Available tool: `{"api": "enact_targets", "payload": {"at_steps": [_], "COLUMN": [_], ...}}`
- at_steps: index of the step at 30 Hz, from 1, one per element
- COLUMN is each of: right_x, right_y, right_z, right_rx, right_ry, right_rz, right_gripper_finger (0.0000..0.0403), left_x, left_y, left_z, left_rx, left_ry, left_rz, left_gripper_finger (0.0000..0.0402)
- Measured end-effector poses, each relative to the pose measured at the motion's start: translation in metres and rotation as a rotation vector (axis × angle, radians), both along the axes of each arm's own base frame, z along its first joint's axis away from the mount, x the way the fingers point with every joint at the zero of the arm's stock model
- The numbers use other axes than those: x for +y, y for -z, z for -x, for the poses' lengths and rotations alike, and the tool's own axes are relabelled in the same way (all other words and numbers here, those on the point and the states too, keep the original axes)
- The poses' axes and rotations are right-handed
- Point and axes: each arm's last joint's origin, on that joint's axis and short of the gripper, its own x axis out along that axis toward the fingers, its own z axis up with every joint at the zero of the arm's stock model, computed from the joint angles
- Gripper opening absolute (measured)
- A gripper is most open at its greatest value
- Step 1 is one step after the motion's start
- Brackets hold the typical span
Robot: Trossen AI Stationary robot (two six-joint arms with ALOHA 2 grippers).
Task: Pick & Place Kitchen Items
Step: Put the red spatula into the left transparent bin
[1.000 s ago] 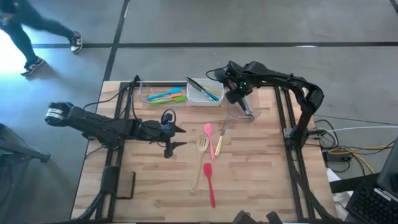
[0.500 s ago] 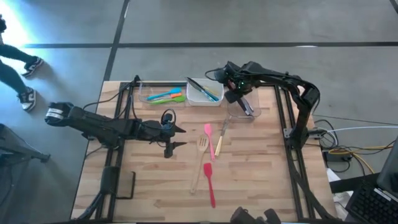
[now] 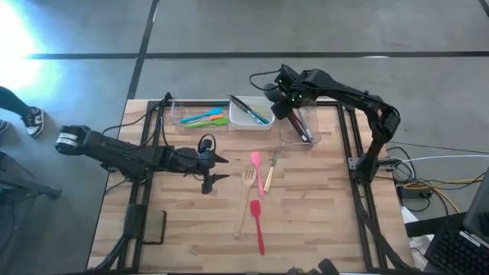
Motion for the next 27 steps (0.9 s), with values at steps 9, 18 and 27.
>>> {"api": "enact_targets", "payload": {"at_steps": [9,18,27], "right_x": [0.063,0.140,0.190], "right_y": [-0.055,-0.084,-0.101], "right_z": [-0.020,-0.020,0.007], "right_rx": [-0.159,-0.230,-0.225], "right_ry": [-0.189,-0.394,-0.490], "right_rz": [0.090,0.149,0.122], "right_gripper_finger": [0.0162,0.0129,0.0069], "left_x": [0.000,0.000,0.000], "left_y": [0.000,0.000,0.000], "left_z": [0.000,0.000,0.000], "left_rx": [0.000,0.004,0.000], "left_ry": [0.000,-0.001,-0.007], "left_rz": [0.001,0.007,0.040], "left_gripper_finger": [0.0252,0.0252,0.0252]}}
